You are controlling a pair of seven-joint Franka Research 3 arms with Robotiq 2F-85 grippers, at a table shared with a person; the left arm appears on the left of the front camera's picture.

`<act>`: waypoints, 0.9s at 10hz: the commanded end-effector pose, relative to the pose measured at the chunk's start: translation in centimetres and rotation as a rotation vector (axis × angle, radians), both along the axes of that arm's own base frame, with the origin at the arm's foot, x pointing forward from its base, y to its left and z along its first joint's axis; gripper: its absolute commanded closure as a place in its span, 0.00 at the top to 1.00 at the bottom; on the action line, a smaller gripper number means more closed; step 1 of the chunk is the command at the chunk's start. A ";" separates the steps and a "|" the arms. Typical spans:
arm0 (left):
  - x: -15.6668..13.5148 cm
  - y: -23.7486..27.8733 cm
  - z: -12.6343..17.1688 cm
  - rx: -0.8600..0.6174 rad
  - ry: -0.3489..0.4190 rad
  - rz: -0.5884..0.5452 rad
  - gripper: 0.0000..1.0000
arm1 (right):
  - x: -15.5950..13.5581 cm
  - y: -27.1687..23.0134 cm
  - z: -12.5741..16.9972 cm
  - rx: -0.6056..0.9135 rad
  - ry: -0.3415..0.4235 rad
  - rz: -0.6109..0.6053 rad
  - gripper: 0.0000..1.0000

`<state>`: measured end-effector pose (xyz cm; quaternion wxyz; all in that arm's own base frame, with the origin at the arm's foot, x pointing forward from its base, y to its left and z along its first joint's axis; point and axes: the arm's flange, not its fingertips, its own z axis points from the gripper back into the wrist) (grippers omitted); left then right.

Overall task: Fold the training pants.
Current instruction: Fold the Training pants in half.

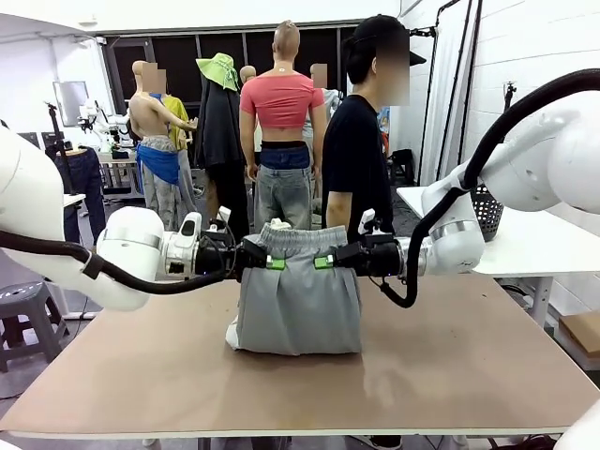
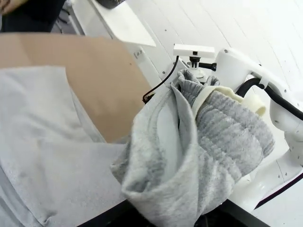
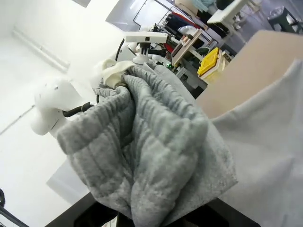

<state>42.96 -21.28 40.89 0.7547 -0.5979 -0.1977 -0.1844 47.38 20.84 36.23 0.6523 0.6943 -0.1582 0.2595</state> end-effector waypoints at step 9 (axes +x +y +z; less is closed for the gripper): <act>-0.8 -0.2 -2.7 0.028 0.277 -0.030 0.00 | -0.7 0.3 -2.2 -0.001 0.155 -0.022 0.00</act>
